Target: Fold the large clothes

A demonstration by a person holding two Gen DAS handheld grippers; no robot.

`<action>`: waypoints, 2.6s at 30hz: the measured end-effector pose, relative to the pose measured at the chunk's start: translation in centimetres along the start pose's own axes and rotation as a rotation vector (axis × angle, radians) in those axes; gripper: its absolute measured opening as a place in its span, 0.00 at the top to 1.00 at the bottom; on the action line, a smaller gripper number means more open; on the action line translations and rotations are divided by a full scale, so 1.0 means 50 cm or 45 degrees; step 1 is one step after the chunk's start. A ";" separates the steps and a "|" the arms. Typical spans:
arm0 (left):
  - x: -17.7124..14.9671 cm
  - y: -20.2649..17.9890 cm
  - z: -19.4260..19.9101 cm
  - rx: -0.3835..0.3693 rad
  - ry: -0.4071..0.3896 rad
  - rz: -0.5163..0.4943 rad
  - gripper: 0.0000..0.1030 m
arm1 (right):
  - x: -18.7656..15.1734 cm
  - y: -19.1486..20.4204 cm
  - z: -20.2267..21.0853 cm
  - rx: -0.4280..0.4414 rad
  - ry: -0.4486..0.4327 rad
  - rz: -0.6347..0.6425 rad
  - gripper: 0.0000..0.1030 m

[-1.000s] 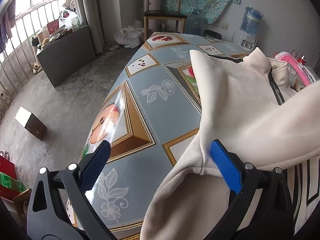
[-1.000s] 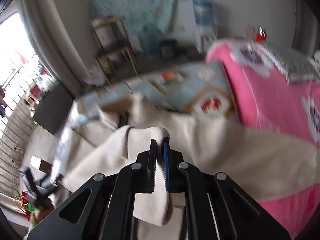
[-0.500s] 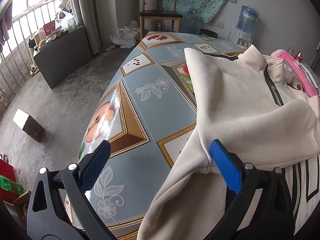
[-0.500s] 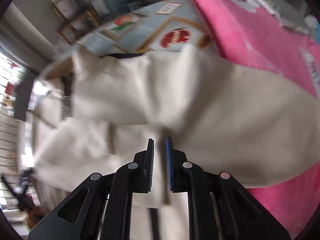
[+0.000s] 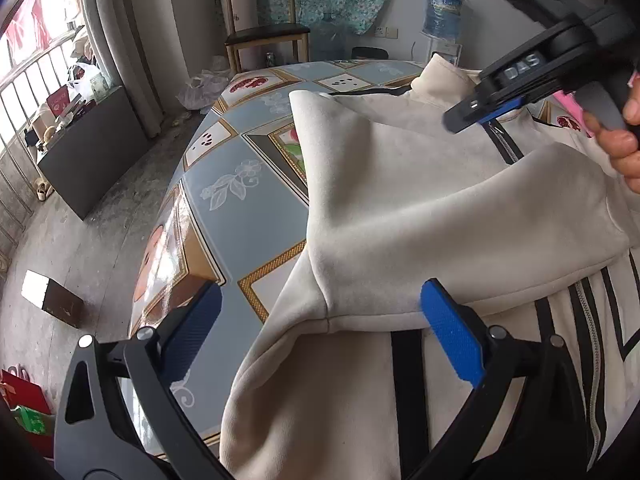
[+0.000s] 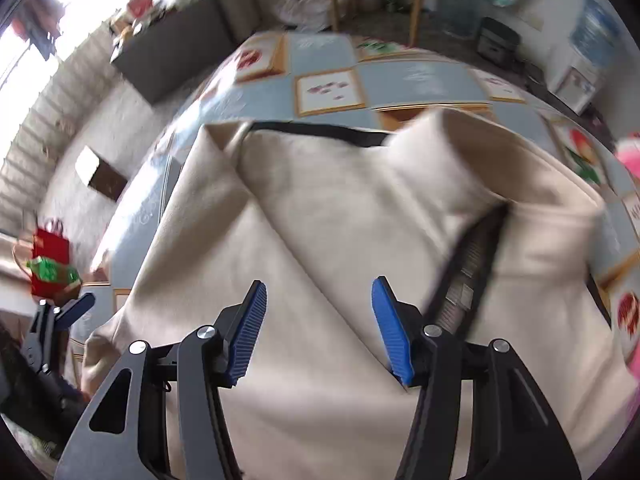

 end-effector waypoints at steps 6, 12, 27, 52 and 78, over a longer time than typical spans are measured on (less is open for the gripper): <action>-0.007 0.011 -0.009 -0.037 0.016 0.036 0.06 | 0.034 0.048 -0.044 -0.085 0.080 0.115 0.74; -0.008 0.017 -0.010 -0.050 0.021 0.046 0.06 | 0.079 0.083 0.017 -0.140 -0.065 0.185 0.96; -0.014 0.032 -0.011 -0.083 0.024 0.109 0.06 | 0.108 0.097 0.046 0.114 -0.189 0.109 0.93; 0.102 -0.068 0.009 -0.166 0.073 0.042 0.06 | -0.542 -0.411 0.083 0.175 -0.346 -1.017 0.55; 0.093 0.027 0.030 -0.009 -0.019 0.243 0.06 | -0.475 -0.393 0.138 -0.152 -0.409 -0.697 0.91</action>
Point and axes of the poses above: each gripper's, at about its wrist camera, not at the fingertips, and z roughly against the way its jaws point, y to its left, x to its top, the point moved 5 cm from there along -z, roughly the way its jaws point, and after that the axes turned 13 degrees about y, right-handed, at the moved point
